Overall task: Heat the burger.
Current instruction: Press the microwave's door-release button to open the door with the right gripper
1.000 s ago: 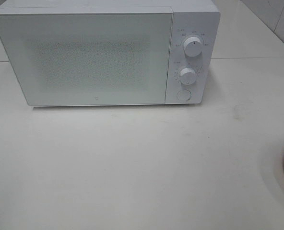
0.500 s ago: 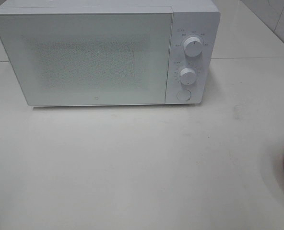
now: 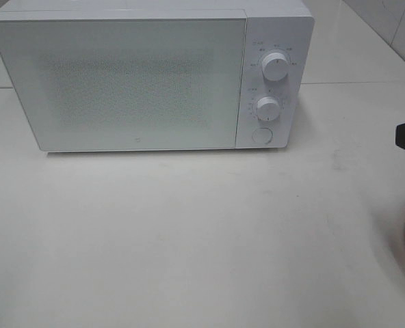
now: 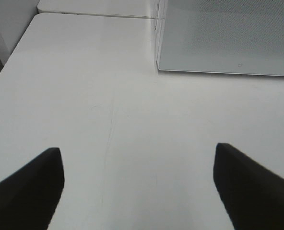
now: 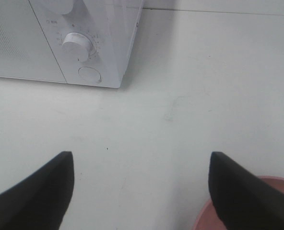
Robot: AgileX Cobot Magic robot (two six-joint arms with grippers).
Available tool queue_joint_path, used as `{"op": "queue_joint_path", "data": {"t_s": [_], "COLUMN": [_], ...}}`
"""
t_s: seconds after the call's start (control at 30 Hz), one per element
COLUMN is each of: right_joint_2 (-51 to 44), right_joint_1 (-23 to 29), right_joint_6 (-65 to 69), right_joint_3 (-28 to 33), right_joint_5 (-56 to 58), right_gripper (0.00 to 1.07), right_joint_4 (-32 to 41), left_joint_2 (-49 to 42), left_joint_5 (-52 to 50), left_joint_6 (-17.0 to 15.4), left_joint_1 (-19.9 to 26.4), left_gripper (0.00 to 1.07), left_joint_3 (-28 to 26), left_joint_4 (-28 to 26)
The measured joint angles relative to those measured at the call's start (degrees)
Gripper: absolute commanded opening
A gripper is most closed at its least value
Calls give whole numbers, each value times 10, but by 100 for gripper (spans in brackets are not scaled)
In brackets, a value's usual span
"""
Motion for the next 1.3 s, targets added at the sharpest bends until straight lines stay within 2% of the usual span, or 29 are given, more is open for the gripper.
{"op": "queue_joint_path", "data": {"t_s": [0.7,0.9,0.97,1.0,1.07,1.17,1.23,1.27,1.3], "right_joint_2": [230,289,317,317,344,364,392,392,413], "right_joint_1": [0,0,0,0,2,11,46,46,73], "right_joint_6": [1,-17,-30,-30,-44,-60,-93,-93,-113], "right_joint_3": [0,19,36,36,56,67,80,80,83], "right_joint_5": [-304,-434,-516,-516,-584,-619,-668,-668,-693], "right_gripper": [75,75,75,75,75,75,75,75,75], "right_joint_4": [1,1,2,2,18,44,96,96,127], "left_joint_2": [0,0,0,0,0,0,0,0,0], "left_joint_5": [0,0,0,0,0,0,0,0,0], "left_joint_6": [0,0,0,0,0,0,0,0,0], "left_joint_1": [0,0,0,0,0,0,0,0,0], "left_gripper": [78,78,78,78,78,78,78,78,78], "left_joint_3": [0,0,0,0,0,0,0,0,0], "left_joint_4": [0,0,0,0,0,0,0,0,0]}}
